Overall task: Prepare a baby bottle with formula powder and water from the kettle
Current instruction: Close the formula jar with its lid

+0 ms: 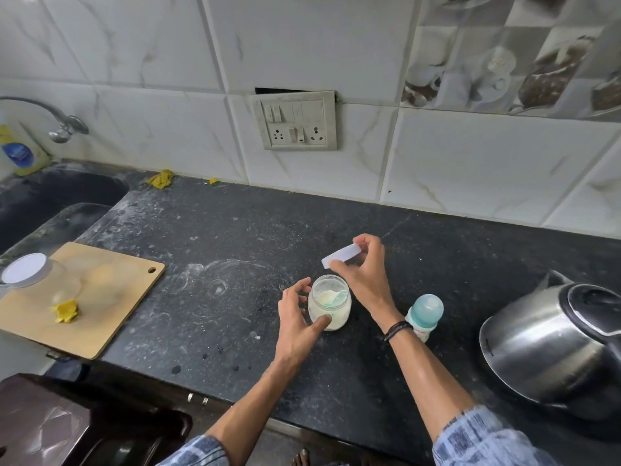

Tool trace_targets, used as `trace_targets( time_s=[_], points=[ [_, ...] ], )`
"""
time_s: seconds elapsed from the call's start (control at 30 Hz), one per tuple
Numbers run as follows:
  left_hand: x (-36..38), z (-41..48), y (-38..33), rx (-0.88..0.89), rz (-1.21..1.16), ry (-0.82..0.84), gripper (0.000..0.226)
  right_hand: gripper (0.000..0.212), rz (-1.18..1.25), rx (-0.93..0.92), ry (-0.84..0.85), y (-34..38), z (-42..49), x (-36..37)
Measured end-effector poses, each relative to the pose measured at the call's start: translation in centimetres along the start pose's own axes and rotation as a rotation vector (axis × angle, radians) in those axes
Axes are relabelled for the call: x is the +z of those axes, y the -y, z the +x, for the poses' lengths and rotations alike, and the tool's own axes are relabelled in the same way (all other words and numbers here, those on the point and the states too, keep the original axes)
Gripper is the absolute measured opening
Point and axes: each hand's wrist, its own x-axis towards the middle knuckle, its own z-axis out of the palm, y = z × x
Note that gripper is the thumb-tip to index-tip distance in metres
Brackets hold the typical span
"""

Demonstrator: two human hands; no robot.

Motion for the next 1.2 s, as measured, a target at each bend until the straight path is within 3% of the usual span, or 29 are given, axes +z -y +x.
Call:
trace_targets(
  time_s=[0.13,0.4,0.73,0.93,1.1,1.2],
  points=[
    [0.0,0.2,0.3,-0.004,0.013,0.036,0.086,0.062,-0.110,-0.115,0.045,-1.0,-2.1,0.2],
    [0.1,0.6,0.5,0.023,0.030,0.048,0.090,0.055,-0.195,-0.173,0.090,-2.7,-4.4,0.2],
    [0.3,0.8,0.3,0.025,0.015,0.085,0.096,0.070,-0.302,-0.214,0.116,-4.0,-5.3,-0.2],
    [0.4,1.3,1.0,-0.059,-0.036,0.150,0.107,0.083,-0.431,-0.243,0.207,-2.5,-3.4,-1.1],
    [0.5,1.3,2.3,-0.076,-0.064,0.202,0.101,0.076,-0.724,-0.421,0.494,-0.4,-1.1,0.2],
    [0.8,1.3,2.8,-0.069,-0.075,0.214,0.105,0.065,-0.849,-0.432,0.629,-0.6,-0.9,0.9]
  ],
)
